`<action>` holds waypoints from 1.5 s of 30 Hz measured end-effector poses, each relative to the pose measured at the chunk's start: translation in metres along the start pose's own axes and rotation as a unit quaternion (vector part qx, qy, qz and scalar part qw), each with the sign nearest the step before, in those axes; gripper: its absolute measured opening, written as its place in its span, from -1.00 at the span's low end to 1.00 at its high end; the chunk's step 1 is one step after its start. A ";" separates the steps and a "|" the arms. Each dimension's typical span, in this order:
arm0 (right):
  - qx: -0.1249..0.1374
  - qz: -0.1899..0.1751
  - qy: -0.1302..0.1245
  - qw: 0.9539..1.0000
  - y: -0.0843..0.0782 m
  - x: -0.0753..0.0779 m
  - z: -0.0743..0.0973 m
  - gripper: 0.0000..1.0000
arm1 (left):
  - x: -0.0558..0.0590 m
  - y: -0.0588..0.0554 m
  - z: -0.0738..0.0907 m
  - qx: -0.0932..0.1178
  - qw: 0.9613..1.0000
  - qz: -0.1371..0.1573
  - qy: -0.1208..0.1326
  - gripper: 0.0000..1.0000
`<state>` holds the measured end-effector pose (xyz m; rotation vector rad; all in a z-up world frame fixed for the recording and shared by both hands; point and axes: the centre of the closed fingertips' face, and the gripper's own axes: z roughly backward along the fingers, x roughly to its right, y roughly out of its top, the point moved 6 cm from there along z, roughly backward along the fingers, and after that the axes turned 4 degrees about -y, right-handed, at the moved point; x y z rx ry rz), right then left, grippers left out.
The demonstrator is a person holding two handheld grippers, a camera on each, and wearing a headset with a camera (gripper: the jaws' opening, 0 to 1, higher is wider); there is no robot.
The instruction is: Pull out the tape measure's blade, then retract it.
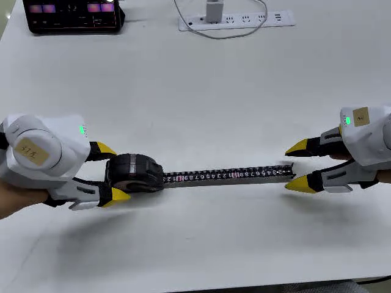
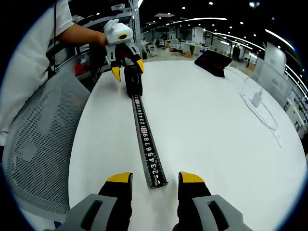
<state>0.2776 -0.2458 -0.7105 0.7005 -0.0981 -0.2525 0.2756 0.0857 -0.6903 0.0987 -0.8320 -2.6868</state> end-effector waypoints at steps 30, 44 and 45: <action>0.014 -0.062 -0.058 0.996 0.005 -0.017 0.011 0.21 | 0.017 -0.014 0.017 0.064 0.995 0.067 0.041 0.19; 0.026 -0.082 -0.082 0.993 0.009 -0.023 0.016 0.32 | 0.029 -0.022 0.023 0.096 0.990 0.091 0.057 0.26; 0.027 -0.085 -0.085 0.992 0.010 -0.023 0.017 0.33 | 0.030 -0.023 0.023 0.099 0.989 0.093 0.058 0.27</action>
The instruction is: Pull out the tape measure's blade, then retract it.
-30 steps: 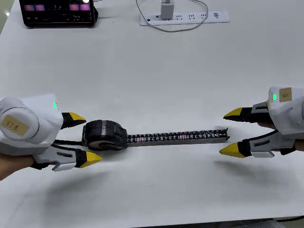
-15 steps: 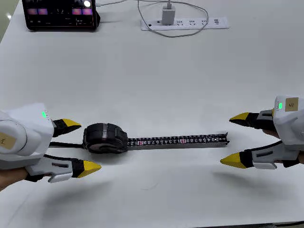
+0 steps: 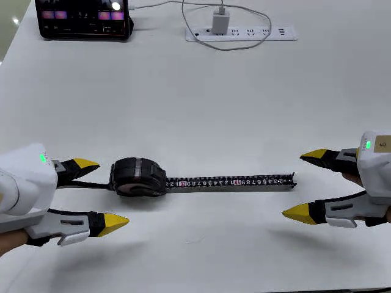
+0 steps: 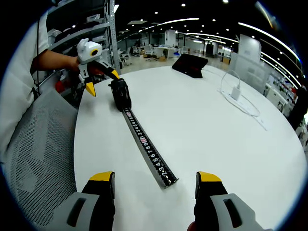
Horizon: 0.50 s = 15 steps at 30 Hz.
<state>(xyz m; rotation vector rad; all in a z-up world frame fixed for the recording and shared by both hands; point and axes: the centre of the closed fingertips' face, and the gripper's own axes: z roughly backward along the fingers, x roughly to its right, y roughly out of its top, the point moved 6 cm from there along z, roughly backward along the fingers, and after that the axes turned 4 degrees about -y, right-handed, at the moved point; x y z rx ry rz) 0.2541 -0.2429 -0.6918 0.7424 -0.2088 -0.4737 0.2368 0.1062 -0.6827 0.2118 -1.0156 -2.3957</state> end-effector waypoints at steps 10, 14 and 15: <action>0.007 -0.015 -0.010 1.000 -0.002 -0.003 0.005 0.45 | 0.008 -0.003 0.003 0.020 1.000 0.009 0.015 0.35; 0.010 -0.019 -0.013 1.000 -0.003 -0.004 0.006 0.50 | 0.008 -0.005 0.005 0.026 0.999 0.016 0.027 0.41; 0.010 -0.022 -0.014 1.000 -0.003 -0.005 0.007 0.51 | 0.008 -0.005 0.006 0.030 0.999 0.018 0.030 0.42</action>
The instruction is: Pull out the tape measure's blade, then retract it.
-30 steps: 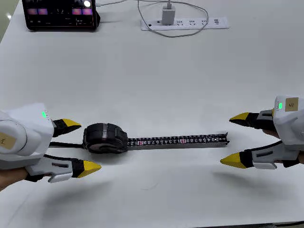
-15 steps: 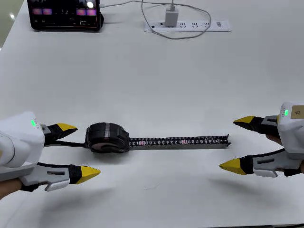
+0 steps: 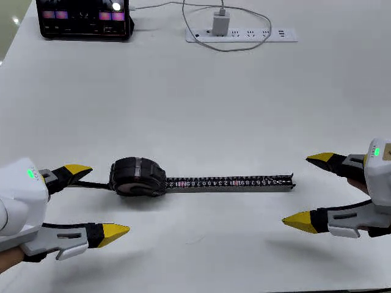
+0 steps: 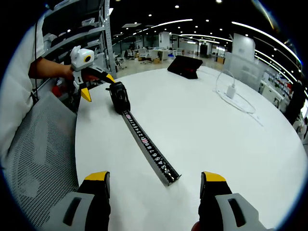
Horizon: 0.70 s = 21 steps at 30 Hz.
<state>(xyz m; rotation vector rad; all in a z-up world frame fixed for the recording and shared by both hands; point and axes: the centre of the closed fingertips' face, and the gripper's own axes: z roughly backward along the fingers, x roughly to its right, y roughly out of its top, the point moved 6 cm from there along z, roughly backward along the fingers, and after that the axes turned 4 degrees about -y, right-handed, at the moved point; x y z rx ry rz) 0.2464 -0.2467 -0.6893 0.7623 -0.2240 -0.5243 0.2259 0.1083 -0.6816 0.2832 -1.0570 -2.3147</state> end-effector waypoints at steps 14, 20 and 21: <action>0.012 -0.013 -0.016 1.000 -0.006 -0.012 0.005 0.61 | 0.002 -0.005 0.010 0.029 0.999 0.027 0.027 0.46; 0.022 -0.019 -0.031 0.999 -0.007 -0.017 0.007 0.61 | 0.007 -0.010 0.012 0.037 0.998 0.038 0.037 0.46; 0.024 -0.019 -0.034 0.999 -0.006 -0.018 0.007 0.61 | 0.007 -0.010 0.012 0.039 0.998 0.042 0.037 0.47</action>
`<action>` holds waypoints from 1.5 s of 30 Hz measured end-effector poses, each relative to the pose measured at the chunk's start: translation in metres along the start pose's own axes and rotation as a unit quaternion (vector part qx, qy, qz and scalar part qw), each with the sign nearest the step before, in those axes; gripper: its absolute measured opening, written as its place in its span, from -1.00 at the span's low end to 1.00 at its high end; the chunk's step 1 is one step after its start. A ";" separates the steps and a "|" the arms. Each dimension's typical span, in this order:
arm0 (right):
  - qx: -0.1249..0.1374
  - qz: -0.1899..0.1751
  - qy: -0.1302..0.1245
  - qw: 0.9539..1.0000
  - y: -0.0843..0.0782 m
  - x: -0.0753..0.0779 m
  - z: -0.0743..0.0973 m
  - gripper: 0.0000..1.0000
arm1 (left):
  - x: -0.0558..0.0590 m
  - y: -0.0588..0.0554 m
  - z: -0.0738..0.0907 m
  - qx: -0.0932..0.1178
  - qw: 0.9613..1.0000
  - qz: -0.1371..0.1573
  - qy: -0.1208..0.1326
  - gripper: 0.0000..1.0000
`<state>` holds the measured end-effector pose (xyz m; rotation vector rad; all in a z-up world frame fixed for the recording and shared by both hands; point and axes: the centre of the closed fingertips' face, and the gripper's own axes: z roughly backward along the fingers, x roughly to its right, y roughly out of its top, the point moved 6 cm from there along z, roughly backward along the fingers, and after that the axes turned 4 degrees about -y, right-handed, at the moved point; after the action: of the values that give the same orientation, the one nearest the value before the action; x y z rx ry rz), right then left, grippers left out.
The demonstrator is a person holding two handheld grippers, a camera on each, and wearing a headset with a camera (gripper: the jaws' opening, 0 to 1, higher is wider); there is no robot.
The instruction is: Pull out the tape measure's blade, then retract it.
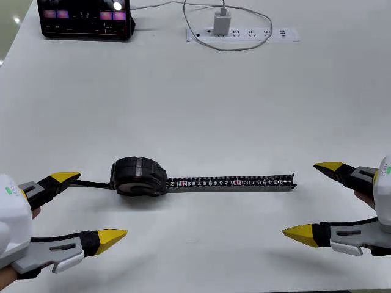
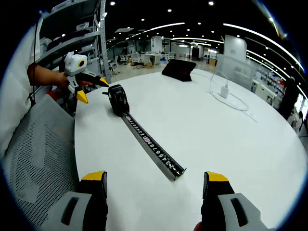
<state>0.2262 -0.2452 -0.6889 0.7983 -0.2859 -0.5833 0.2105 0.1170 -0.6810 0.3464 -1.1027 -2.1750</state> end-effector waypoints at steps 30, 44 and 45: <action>0.012 -0.029 -0.025 0.999 -0.019 -0.010 0.002 0.83 | 0.006 -0.021 0.010 0.004 0.999 0.033 0.032 0.69; 0.003 -0.037 -0.029 0.999 -0.030 -0.009 0.006 0.93 | 0.008 -0.023 0.009 0.003 0.999 0.033 0.033 0.83; 0.002 -0.036 -0.029 0.999 -0.031 -0.009 0.006 0.93 | 0.008 -0.023 0.008 0.003 0.999 0.032 0.033 0.83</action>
<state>0.2044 -0.2601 -0.7079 0.7986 -0.3125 -0.6751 0.1898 0.1267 -0.6939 0.3786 -1.0697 -2.0889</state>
